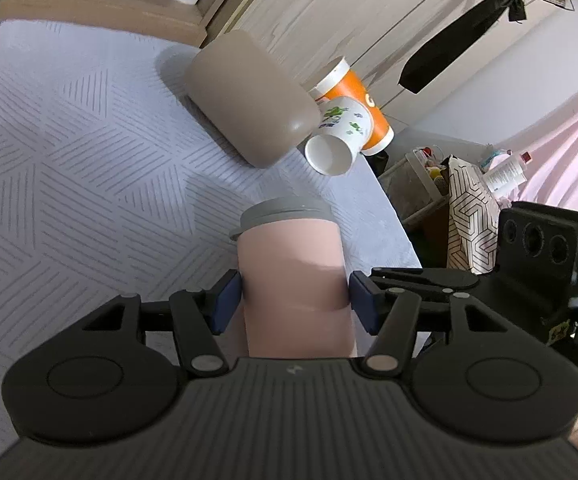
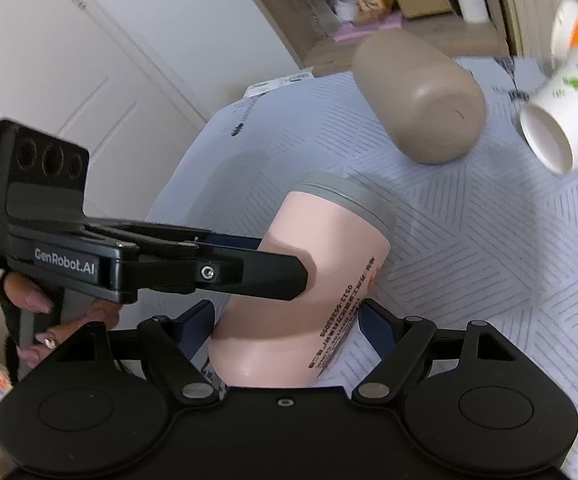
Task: Flip cup upright
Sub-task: 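Rotate the left tool to tilt the pink bottle upright, lid up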
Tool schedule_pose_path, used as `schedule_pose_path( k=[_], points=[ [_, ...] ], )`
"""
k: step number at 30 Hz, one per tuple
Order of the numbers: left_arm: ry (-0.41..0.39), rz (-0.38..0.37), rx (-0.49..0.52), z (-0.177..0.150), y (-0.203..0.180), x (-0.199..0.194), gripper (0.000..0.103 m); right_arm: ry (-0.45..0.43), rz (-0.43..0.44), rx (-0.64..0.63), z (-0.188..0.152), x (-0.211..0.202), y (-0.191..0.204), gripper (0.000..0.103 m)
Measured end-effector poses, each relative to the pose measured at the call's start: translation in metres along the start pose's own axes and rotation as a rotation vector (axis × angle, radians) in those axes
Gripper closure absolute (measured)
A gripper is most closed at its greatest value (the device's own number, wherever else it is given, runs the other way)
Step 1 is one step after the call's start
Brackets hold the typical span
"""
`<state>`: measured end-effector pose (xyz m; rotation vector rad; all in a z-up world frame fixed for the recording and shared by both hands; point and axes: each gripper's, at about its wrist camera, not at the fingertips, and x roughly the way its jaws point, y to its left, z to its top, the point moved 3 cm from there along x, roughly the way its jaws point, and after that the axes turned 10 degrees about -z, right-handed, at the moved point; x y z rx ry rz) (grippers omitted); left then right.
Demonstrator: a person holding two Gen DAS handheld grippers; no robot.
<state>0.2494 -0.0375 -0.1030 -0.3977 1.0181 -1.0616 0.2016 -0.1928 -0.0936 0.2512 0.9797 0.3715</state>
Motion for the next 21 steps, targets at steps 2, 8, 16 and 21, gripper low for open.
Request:
schedule_pose_path(
  k=[2,8,16,21],
  points=[
    [-0.009,0.012,0.031,-0.005,-0.007,-0.004,0.045,-0.016,-0.016,-0.039,-0.003,-0.004,0.005,0.021],
    [-0.063,0.054,0.137,-0.031,-0.031,-0.021,0.045,-0.081,-0.047,-0.153,-0.021,-0.02,0.024,0.022],
    [-0.127,0.109,0.261,-0.058,-0.058,-0.037,0.047,-0.168,-0.142,-0.339,-0.046,-0.037,0.048,0.024],
    [-0.159,0.127,0.317,-0.06,-0.07,-0.042,0.047,-0.228,-0.209,-0.4,-0.05,-0.04,0.055,0.025]
  ],
)
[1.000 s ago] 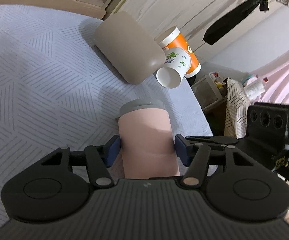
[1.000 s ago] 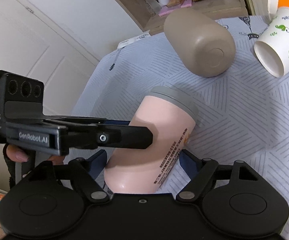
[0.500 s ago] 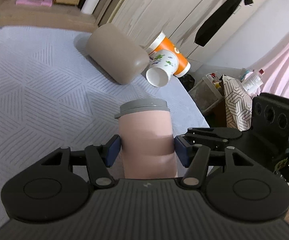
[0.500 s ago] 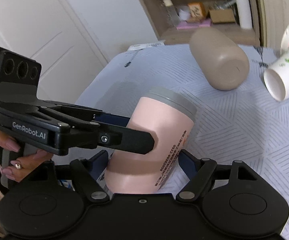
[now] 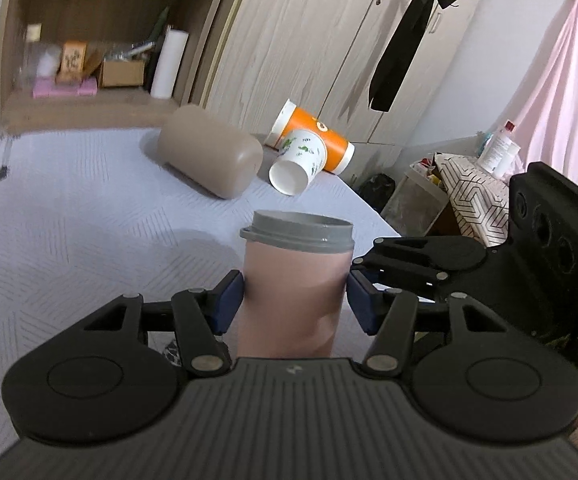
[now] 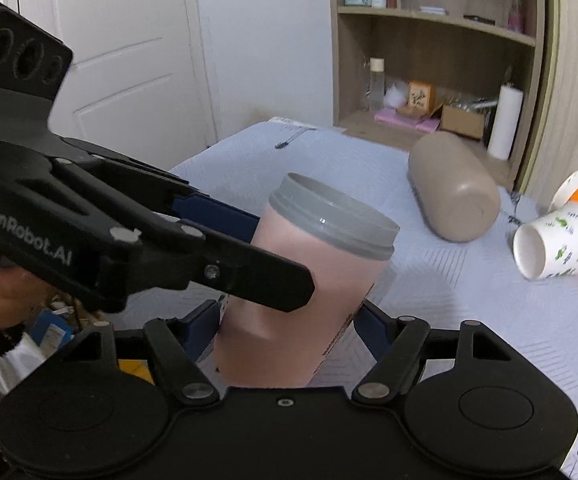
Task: Flip cup upright
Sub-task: 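Rotate the left tool to tilt the pink bottle upright, lid up, then lower the upright pink bottle onto the table and open the left gripper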
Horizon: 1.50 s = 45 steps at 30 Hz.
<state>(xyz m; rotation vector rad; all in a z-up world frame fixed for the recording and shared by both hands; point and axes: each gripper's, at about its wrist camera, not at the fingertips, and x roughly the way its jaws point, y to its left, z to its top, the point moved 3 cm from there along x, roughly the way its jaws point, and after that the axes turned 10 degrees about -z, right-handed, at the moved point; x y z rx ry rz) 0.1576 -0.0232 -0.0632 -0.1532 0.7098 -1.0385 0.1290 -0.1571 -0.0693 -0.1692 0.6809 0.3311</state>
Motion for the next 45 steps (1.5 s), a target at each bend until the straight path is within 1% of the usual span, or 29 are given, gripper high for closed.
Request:
schedule_pose_path(
  k=[9,11,13,14,17,20,24,28,31,33,35,39,41,42,45],
  points=[
    [-0.062,0.046,0.081,0.006,0.002,-0.002,0.047,-0.117,-0.086,-0.104,0.007,0.003,0.005,0.027],
    [-0.067,0.049,0.076,0.009,0.007,0.001,0.047,-0.135,-0.121,-0.135,0.011,0.008,0.007,0.029],
    [-0.066,0.053,0.06,0.011,0.015,0.004,0.047,-0.164,-0.166,-0.157,0.016,0.017,0.009,0.033],
    [-0.066,0.056,0.062,0.012,0.019,0.006,0.047,-0.185,-0.187,-0.167,0.019,0.021,0.009,0.034],
    [-0.097,0.07,0.057,0.016,0.029,0.01,0.047,-0.221,-0.218,-0.184,0.026,0.033,0.008,0.035],
    [-0.108,0.1,0.08,0.02,0.034,0.013,0.047,-0.243,-0.214,-0.163,0.031,0.042,0.005,0.035],
    [-0.108,0.135,0.116,0.025,0.038,0.017,0.047,-0.27,-0.188,-0.1,0.036,0.052,-0.002,0.035],
    [-0.103,0.16,0.155,0.031,0.038,0.023,0.047,-0.292,-0.197,-0.076,0.037,0.059,-0.005,0.035],
    [-0.103,0.161,0.166,0.034,0.04,0.027,0.047,-0.298,-0.199,-0.069,0.038,0.063,-0.008,0.034],
    [-0.111,0.155,0.171,0.035,0.042,0.03,0.047,-0.297,-0.206,-0.088,0.037,0.066,-0.009,0.033],
    [-0.121,0.153,0.173,0.036,0.043,0.032,0.047,-0.294,-0.197,-0.07,0.037,0.067,-0.013,0.033],
    [-0.119,0.159,0.19,0.033,0.037,0.033,0.047,-0.282,-0.197,-0.073,0.037,0.066,-0.014,0.033],
    [-0.117,0.167,0.192,0.031,0.033,0.032,0.044,-0.288,-0.201,-0.096,0.035,0.063,-0.01,0.031],
    [-0.116,0.165,0.188,0.032,0.032,0.032,0.041,-0.296,-0.202,-0.106,0.034,0.062,-0.008,0.031],
    [-0.117,0.167,0.176,0.03,0.031,0.031,0.039,-0.297,-0.202,-0.113,0.032,0.059,-0.003,0.027]
  ],
)
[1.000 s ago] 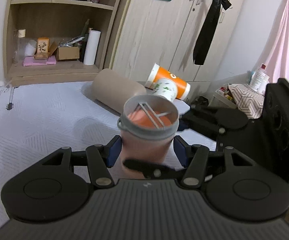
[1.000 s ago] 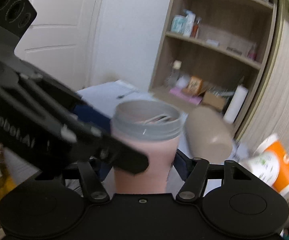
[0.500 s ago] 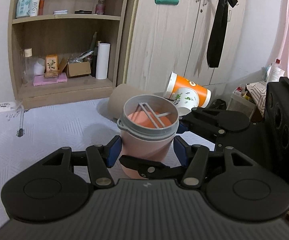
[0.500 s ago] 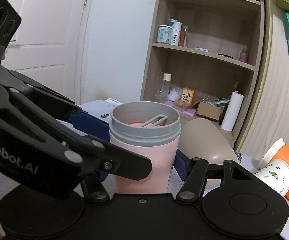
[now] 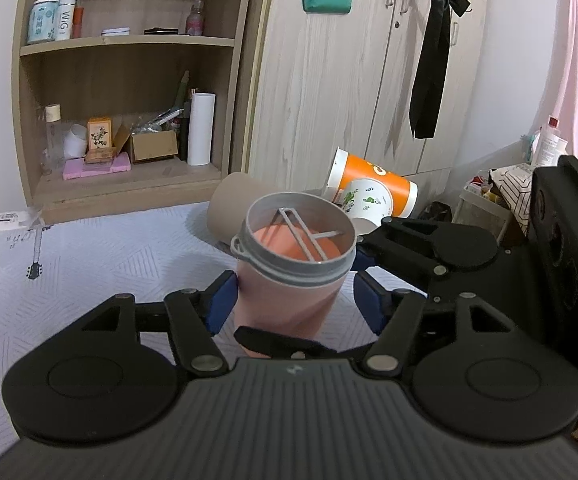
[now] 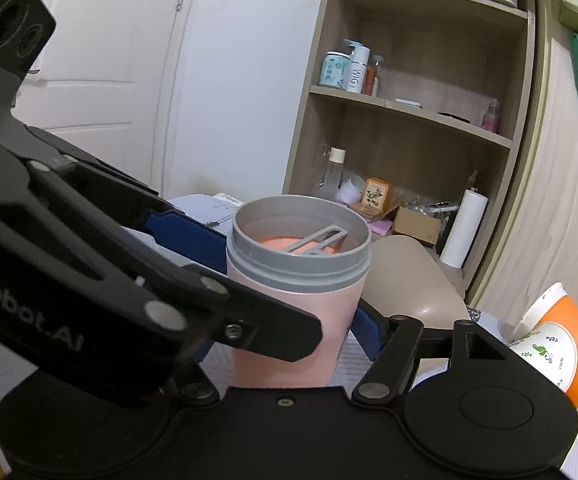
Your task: Flip cup upright
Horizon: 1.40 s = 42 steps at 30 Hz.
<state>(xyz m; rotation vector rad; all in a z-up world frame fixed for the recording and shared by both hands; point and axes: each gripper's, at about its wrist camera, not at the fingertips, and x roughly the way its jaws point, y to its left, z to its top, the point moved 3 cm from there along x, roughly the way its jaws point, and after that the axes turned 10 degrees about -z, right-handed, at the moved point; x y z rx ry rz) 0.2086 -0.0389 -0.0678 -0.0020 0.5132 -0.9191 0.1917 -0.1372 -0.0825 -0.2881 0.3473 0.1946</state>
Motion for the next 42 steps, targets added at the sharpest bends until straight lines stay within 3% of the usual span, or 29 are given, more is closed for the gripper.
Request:
schedule_pose_path(
  k=[3,14,19,29,42],
  points=[
    [0.004,0.014,-0.005,-0.001,-0.001,-0.001,0.033,0.008,-0.001,0.008,0.0,-0.001,0.0,0.014],
    [-0.011,0.036,-0.055,-0.002,-0.009,-0.015,0.031,0.015,-0.005,0.075,0.002,-0.009,-0.012,0.014],
    [-0.001,0.11,-0.063,-0.005,-0.018,-0.035,0.031,0.052,0.003,0.131,-0.004,-0.024,-0.019,0.014],
    [-0.093,0.197,0.009,0.005,-0.078,-0.097,0.031,0.004,-0.075,0.137,0.003,-0.102,-0.029,0.014],
    [-0.118,0.302,-0.023,0.004,-0.115,-0.147,0.029,-0.008,-0.173,0.189,0.023,-0.179,-0.035,0.013]
  ],
)
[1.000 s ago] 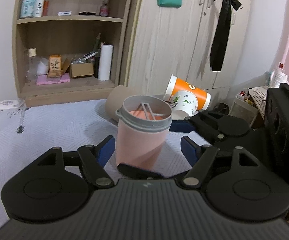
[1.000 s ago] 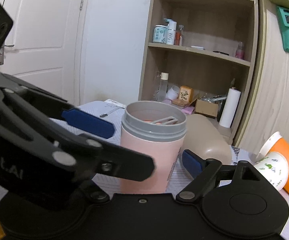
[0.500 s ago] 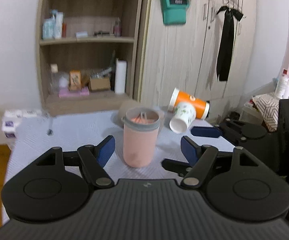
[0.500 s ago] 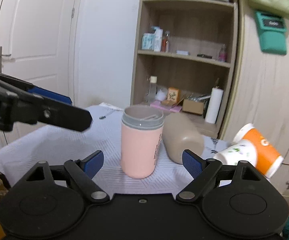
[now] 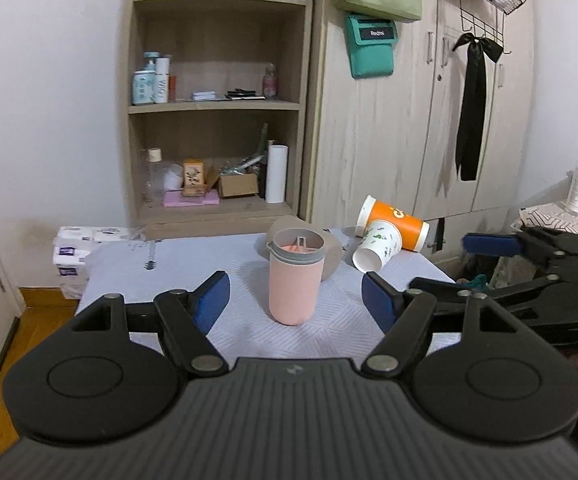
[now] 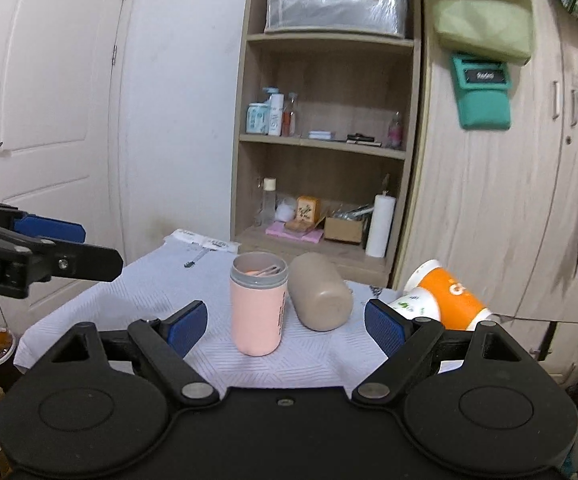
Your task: Flip cup upright
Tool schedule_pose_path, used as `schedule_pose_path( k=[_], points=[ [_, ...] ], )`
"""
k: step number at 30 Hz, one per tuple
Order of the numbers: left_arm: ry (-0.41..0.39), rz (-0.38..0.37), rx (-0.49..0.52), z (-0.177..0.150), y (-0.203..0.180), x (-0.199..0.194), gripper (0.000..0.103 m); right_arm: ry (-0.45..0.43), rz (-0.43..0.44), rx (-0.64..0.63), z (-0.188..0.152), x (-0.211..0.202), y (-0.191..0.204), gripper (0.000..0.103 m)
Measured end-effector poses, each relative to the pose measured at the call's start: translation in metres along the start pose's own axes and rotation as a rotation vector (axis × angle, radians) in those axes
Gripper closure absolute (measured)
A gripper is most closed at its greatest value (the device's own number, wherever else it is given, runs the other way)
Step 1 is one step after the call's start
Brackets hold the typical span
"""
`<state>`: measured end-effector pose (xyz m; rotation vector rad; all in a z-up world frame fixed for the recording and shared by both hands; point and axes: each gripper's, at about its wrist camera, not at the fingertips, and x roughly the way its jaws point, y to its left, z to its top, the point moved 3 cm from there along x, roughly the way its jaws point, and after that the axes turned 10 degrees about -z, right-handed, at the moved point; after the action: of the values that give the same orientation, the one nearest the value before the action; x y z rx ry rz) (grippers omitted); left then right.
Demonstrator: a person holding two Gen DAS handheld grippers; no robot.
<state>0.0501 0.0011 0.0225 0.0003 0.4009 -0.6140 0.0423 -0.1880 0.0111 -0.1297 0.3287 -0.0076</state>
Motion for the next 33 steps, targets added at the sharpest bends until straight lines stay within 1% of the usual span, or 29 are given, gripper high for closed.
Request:
schedule_pose_path(
  k=[6,9,12,15,17,19,21,23,24,25,28,33],
  points=[
    [0.003,0.014,-0.015,-0.005,-0.01,-0.013,0.025,0.003,-0.035,0.013,0.003,-0.02,-0.002,0.013],
    [0.007,0.047,-0.015,-0.009,-0.012,-0.016,0.024,0.007,-0.051,0.023,0.002,-0.027,-0.005,0.013],
    [0.005,0.079,-0.014,-0.011,-0.012,-0.018,0.021,0.009,-0.061,0.032,0.001,-0.03,-0.007,0.012],
    [0.005,0.088,-0.017,-0.012,-0.01,-0.018,0.02,0.013,-0.094,0.041,0.001,-0.03,-0.008,0.009],
    [-0.005,0.109,-0.012,-0.01,-0.008,-0.016,0.02,0.022,-0.121,0.05,0.001,-0.028,-0.008,0.009],
    [-0.004,0.136,-0.013,-0.009,-0.006,-0.015,0.017,0.02,-0.133,0.053,0.001,-0.027,-0.007,0.008],
    [0.0,0.144,-0.028,-0.009,-0.003,-0.014,0.015,0.023,-0.138,0.061,0.002,-0.027,-0.006,0.007],
    [0.008,0.15,-0.042,-0.01,-0.001,-0.013,0.013,0.02,-0.148,0.07,0.003,-0.028,-0.005,0.003],
    [0.009,0.152,-0.048,-0.011,0.0,-0.013,0.009,0.021,-0.153,0.075,0.003,-0.028,-0.005,0.001],
    [0.009,0.156,-0.054,-0.012,0.0,-0.014,0.006,0.024,-0.158,0.08,0.003,-0.028,-0.004,0.0],
    [0.004,0.171,-0.064,-0.014,0.0,-0.015,0.0,0.034,-0.165,0.092,0.001,-0.029,-0.003,0.0],
    [0.04,0.217,-0.09,-0.017,0.001,-0.012,0.0,0.037,-0.177,0.086,-0.001,-0.032,0.002,0.0]
  ],
)
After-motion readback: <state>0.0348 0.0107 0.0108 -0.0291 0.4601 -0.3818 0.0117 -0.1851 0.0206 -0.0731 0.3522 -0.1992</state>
